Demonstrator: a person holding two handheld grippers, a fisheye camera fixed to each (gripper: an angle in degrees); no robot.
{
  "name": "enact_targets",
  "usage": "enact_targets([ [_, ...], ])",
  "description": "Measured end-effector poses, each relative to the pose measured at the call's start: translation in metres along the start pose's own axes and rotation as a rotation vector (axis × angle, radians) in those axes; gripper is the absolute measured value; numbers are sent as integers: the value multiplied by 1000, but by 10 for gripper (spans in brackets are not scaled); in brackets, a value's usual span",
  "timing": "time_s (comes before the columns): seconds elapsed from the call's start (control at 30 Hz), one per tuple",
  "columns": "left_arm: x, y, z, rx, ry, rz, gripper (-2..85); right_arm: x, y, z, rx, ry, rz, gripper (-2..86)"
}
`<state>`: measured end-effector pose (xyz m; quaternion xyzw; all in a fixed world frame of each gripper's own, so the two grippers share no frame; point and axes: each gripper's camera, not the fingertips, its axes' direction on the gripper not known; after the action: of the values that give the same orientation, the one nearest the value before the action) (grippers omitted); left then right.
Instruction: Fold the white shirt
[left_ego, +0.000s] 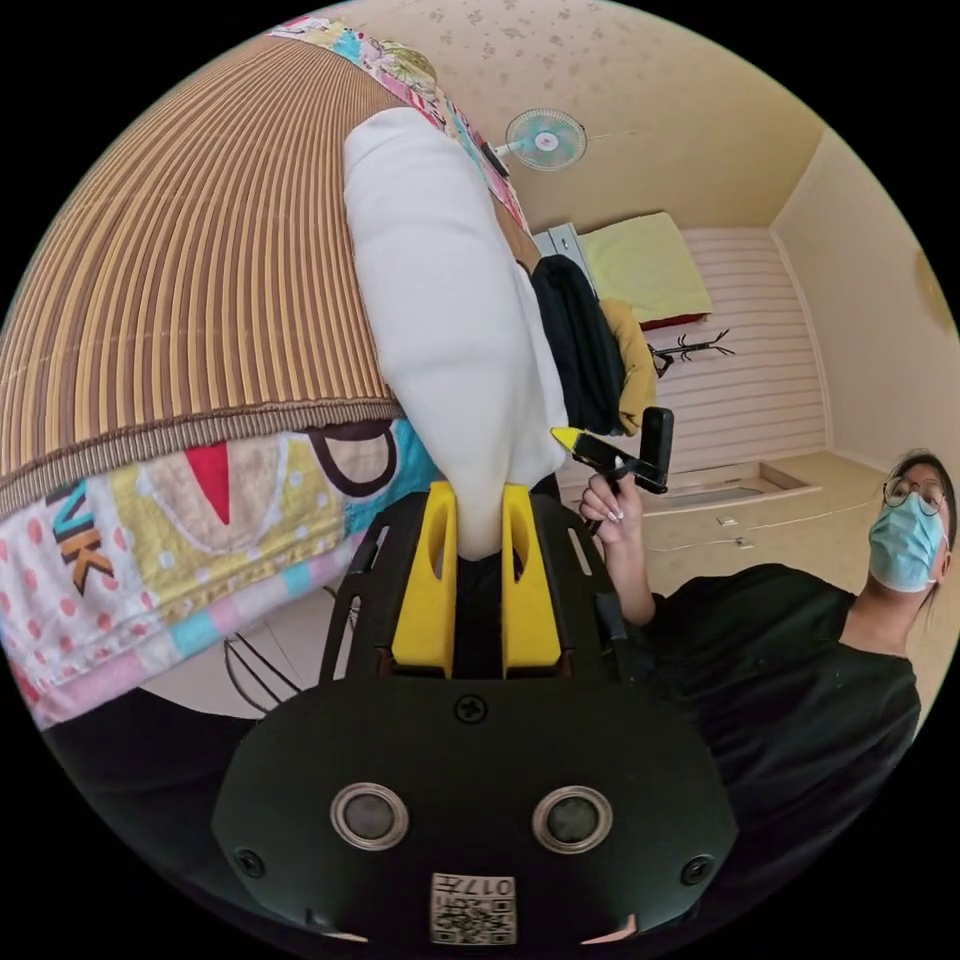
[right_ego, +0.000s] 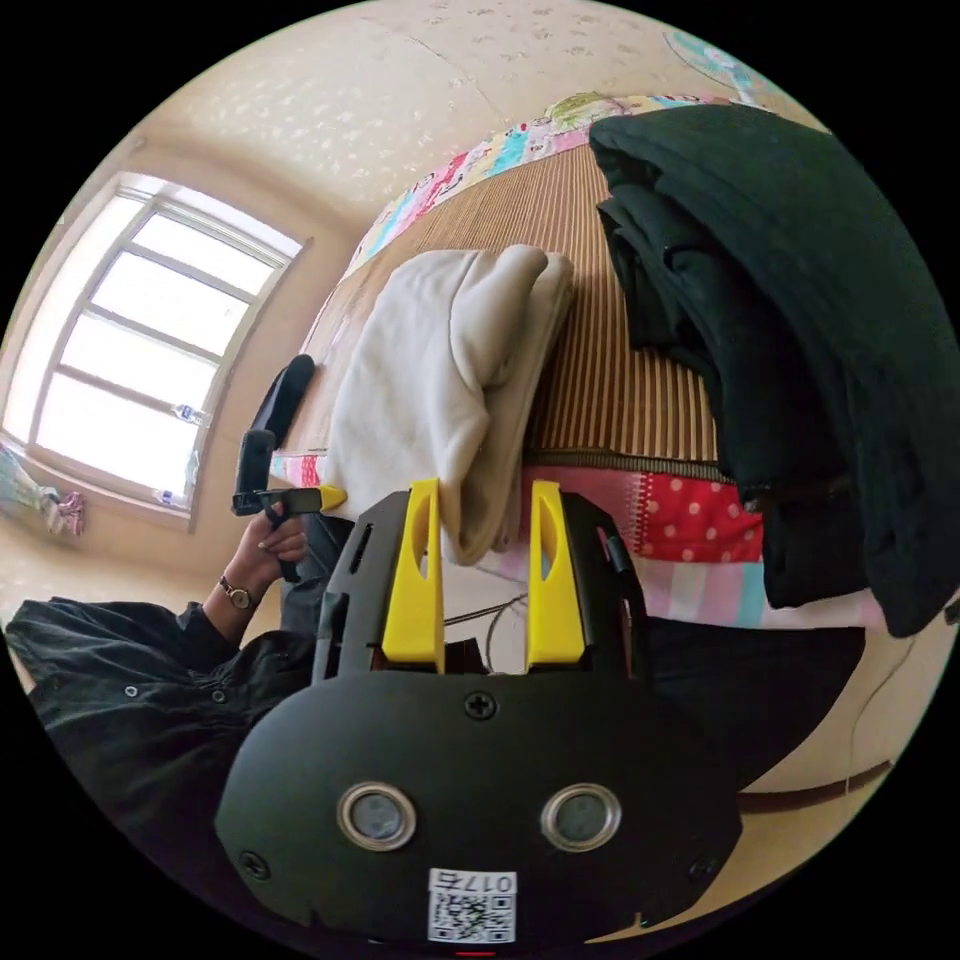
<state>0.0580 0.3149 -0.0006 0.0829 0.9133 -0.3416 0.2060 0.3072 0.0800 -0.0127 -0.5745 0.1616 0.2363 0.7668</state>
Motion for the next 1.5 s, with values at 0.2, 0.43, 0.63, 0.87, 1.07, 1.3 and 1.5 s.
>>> enact_targets([
  [0.2,3,23,-23,21,72,-50,73,42,0,21,-121,-187,38,215],
  [0.43,35,19,-48,124,-21,-26,129,80,-10,5,-70,-285,43,201],
  [0.63,48,-10,-51,140,-11,-74,159,107,-43,-11,-81,-201,-4,197],
  [0.87,67,-24,-34,149,123,-114,112,190,-48,-19,-117,-410,46,177],
  [1.07,95,-26,-52,183,140,-108,86,224,-38,-18,-159,-538,25,150],
  [1.3,125,-16,-117,274,120,-85,83,220,-31,-9,-184,-857,-97,125],
  [1.5,165,11,-199,421,190,17,83,189,-49,-2,-168,-965,-232,109],
])
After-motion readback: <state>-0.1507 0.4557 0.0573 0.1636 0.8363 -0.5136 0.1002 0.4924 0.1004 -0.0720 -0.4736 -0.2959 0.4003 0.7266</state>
